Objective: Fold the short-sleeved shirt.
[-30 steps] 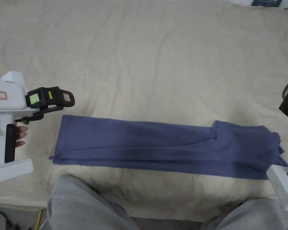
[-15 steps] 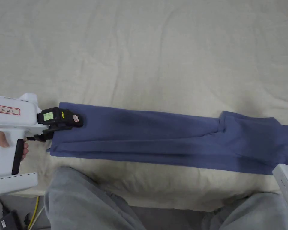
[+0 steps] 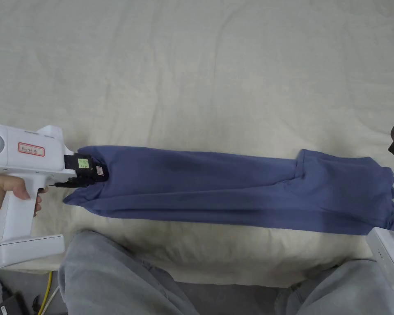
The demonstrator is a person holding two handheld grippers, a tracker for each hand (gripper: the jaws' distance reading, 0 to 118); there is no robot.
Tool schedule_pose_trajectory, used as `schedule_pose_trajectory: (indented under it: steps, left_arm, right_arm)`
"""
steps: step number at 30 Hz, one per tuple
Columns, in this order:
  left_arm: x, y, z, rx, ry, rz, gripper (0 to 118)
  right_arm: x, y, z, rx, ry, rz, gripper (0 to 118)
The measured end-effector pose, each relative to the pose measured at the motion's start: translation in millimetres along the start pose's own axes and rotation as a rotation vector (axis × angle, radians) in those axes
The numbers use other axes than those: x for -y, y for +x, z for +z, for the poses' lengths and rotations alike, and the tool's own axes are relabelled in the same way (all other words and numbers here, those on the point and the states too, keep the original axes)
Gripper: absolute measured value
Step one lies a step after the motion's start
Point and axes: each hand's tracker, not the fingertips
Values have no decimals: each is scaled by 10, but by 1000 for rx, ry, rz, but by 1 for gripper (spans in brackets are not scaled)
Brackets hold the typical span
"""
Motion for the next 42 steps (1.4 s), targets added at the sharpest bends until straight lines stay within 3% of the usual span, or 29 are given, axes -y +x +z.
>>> schedule_pose_trajectory:
  steps: [3,9,15,19,26,31,36,38,42]
  left_arm:
    - [-25,169,130,-85,22,3,2]
    - [-14,507,593,-78,85,47,1]
    - [84,1274,989,-24,125,-83,1]
    - [202,1844,919,61,105,-181,1]
    - [337,2667,33,110,30,-278,1]
    - [480,3049,-814,-45,-60,-371,1]
    - [624,3133,-1480,-91,-110,-315,2]
    - [695,3172,-1627,-105,-109,-324,15]
    - [767,3214,-1673,-60,-136,-355,88]
  right_arm:
    - [-2,41,18,-3,0,-17,0]
    - [-47,93,97,-18,21,-27,0]
    - [-62,191,177,-34,56,-52,0]
    - [-45,275,220,-41,74,-92,0]
    - [-5,486,342,-17,86,-107,0]
    - [37,700,439,21,88,-127,0]
    - [110,878,499,61,75,-143,0]
    - [137,917,505,73,67,-142,0]
    - [170,976,470,78,54,-143,0]
